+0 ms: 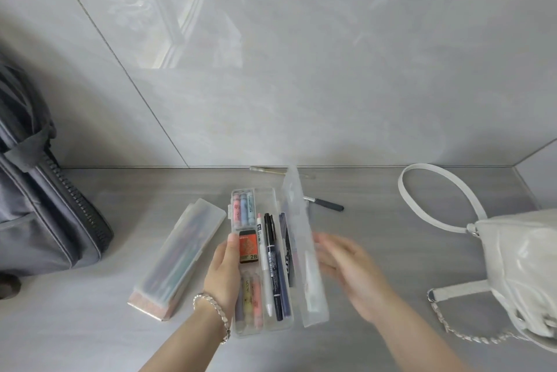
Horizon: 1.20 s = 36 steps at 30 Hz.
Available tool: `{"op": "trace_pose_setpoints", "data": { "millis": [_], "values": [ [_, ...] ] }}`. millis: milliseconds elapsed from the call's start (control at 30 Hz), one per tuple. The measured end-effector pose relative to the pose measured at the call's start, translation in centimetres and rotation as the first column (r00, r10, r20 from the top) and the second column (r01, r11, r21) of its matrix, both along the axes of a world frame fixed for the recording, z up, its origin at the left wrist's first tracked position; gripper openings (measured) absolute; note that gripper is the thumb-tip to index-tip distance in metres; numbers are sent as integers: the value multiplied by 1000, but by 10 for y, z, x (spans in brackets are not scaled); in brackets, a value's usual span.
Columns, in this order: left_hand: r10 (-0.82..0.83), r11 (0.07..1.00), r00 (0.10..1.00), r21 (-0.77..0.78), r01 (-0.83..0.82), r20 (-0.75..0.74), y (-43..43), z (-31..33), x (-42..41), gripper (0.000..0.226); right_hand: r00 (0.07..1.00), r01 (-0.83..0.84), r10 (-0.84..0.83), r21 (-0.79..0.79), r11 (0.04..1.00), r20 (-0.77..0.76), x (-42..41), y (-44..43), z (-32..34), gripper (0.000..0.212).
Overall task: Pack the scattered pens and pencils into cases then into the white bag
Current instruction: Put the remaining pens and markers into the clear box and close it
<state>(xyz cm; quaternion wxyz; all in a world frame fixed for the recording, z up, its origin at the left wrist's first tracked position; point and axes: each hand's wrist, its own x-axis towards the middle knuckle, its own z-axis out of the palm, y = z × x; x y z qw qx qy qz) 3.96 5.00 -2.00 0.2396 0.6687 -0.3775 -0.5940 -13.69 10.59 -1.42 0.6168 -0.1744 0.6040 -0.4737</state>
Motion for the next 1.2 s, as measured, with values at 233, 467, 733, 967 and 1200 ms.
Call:
{"op": "trace_pose_setpoints", "data": {
  "millis": [233, 467, 733, 967, 1200],
  "values": [
    [-124, 990, 969, 35, 135, -213, 11, 20, -15, 77, 889, -305, 253, -83, 949, -381, 32, 3, 11, 46],
    [-126, 992, 980, 6, 128, -153, 15, 11, -13, 73, 900, -194, 175, -7, 981, -398, 36, 8, 1, 84],
    [-138, 984, 888, 38, 172, -439, 10, 14, -4, 42, 988, -125, 113, -111, 986, -109, 26, 11, 5, 24],
    [-241, 970, 891, -90, 224, -384, 10, 21, -20, 35, 742, -229, 26, -217, 949, -669, 45, 14, 21, 36],
    [-27, 1000, 925, 3, 31, -378, 12, 17, -29, 80, 596, -445, 175, -141, 884, -784, 48, 6, 27, 42]
  ]
}}
